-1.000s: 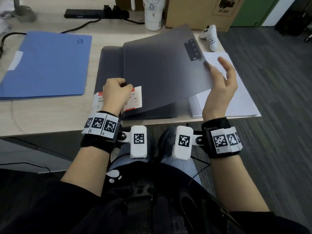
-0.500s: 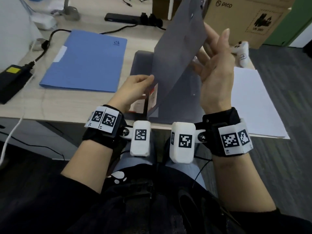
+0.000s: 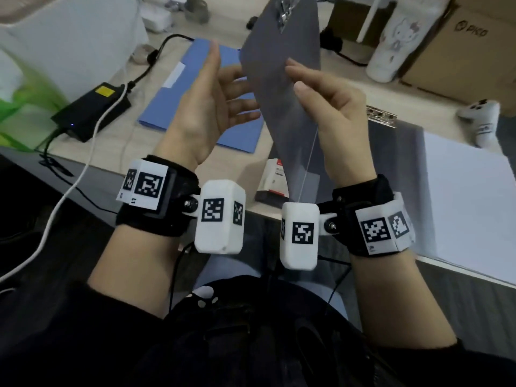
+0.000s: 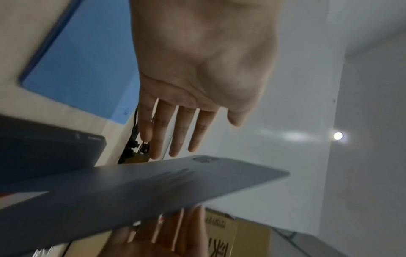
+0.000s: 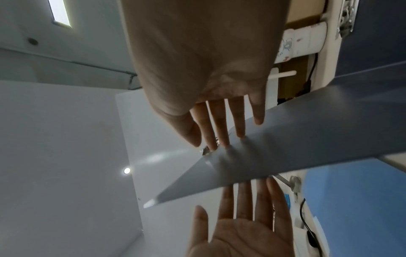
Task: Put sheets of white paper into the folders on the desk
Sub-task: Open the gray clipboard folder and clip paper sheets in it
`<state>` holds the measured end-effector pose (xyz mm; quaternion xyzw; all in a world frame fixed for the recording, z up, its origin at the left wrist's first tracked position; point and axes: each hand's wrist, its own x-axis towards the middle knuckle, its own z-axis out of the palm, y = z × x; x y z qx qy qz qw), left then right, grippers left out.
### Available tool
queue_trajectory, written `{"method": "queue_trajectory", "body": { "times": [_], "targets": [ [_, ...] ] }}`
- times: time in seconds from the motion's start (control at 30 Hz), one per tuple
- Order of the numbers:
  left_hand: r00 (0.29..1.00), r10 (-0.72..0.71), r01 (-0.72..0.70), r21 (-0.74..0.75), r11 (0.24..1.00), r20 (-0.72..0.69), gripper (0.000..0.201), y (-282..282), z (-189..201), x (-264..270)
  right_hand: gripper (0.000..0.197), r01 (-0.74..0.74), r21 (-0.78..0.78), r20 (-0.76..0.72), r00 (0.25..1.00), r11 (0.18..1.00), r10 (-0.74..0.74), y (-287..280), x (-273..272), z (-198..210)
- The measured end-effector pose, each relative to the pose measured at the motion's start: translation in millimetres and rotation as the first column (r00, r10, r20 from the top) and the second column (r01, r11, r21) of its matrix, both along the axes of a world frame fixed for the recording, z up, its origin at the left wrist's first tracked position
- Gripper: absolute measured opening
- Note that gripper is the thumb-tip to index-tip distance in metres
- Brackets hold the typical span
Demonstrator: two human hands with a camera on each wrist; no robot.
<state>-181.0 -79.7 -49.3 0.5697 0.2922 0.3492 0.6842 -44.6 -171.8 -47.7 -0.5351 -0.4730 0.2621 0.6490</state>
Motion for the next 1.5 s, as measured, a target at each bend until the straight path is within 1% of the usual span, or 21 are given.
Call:
{"method": "queue_trajectory", "body": {
  "times": [0.1,0.17,0.2,0.27,0.33,0.4,0.5,0.57,0.7,0.77,0.83,0.93,0.97,1.03,1.1,1.2,1.23,1.27,1.37,1.43,1.5],
  "targets": [
    [0.994,0.071,-0.064,-0.089,0.994,0.080,0.066,12,-10,-14,0.024,0.011,-0.103,0.025,1.000,0.995,-0.009,16,-6,-10],
    [0.984,0.147,-0.129,-0.173,0.976,0.096,0.061,23,-17,-24,0.022,0.007,-0.179,0.038,0.999,0.984,-0.001,26,-9,-18],
    [0.981,0.176,-0.156,-0.215,0.964,0.079,0.058,29,-21,-29,0.021,0.002,-0.219,0.034,0.999,0.976,0.005,31,-10,-22],
    [0.979,0.199,-0.185,-0.248,0.951,0.035,0.052,39,-29,-39,0.019,0.003,-0.289,0.031,1.000,0.957,0.006,39,-12,-30],
    [0.970,0.242,-0.234,-0.244,0.941,0.003,0.037,48,-36,-50,0.018,0.012,-0.337,0.044,0.999,0.941,0.002,47,-15,-36],
    [0.964,0.261,-0.264,-0.214,0.941,-0.045,0.026,55,-42,-59,0.017,0.015,-0.383,0.050,0.999,0.924,0.004,53,-15,-40],
    [0.952,0.263,-0.286,-0.155,0.945,-0.156,0.027,64,-53,-67,0.018,0.003,-0.457,0.059,0.998,0.889,0.027,61,-14,-46],
    [0.923,0.309,-0.343,-0.126,0.931,-0.231,0.024,68,-60,-66,0.018,0.000,-0.484,0.067,0.997,0.875,0.037,65,-14,-50],
    [0.825,0.433,-0.466,-0.005,0.885,-0.363,0.029,73,-70,-55,0.016,-0.003,-0.501,0.060,0.997,0.865,0.038,71,-12,-54],
    [0.768,0.479,-0.496,0.078,0.865,-0.426,0.024,77,-74,-52,0.013,0.023,-0.497,0.056,0.998,0.867,0.006,73,-7,-55],
    [0.709,0.502,-0.495,0.158,0.854,-0.495,0.020,82,-79,-51,0.015,0.080,-0.481,0.066,0.996,0.873,-0.055,75,0,-55],
    [0.628,0.484,-0.433,0.244,0.868,-0.610,0.015,84,-81,-49,0.023,0.167,-0.483,0.135,0.984,0.859,-0.116,78,14,-59],
    [0.608,0.475,-0.401,0.270,0.875,-0.637,0.014,84,-80,-47,0.029,0.186,-0.496,0.158,0.980,0.848,-0.122,79,18,-61],
    [0.584,0.469,-0.352,0.315,0.882,-0.663,0.014,85,-79,-42,0.051,0.212,-0.551,0.210,0.971,0.807,-0.112,82,27,-65],
    [0.579,0.468,-0.342,0.322,0.883,-0.668,0.019,86,-77,-37,0.071,0.239,-0.644,0.269,0.960,0.727,-0.078,85,37,-70],
    [0.566,0.464,-0.320,0.336,0.886,-0.682,0.021,91,-78,-31,0.080,0.319,-0.769,0.398,0.917,0.554,0.024,88,48,-76],
    [0.560,0.463,-0.308,0.347,0.886,-0.687,0.020,93,-78,-29,0.082,0.333,-0.784,0.414,0.910,0.525,0.041,88,47,-77],
    [0.555,0.461,-0.303,0.348,0.887,-0.693,0.023,96,-77,-27,0.085,0.337,-0.789,0.416,0.908,0.514,0.042,88,47,-80],
    [0.555,0.446,-0.313,0.321,0.894,-0.702,0.037,101,-76,-23,0.087,0.350,-0.773,0.417,0.909,0.530,0.008,87,41,-90],
    [0.559,0.428,-0.318,0.293,0.902,-0.710,0.038,105,-79,-22,0.088,0.374,-0.767,0.438,0.899,0.521,0.000,87,40,-97],
    [0.585,0.407,-0.336,0.247,0.909,-0.702,0.038,108,-84,-21,0.088,0.384,-0.769,0.454,0.891,0.511,0.013,88,39,-100]
  ]
}}
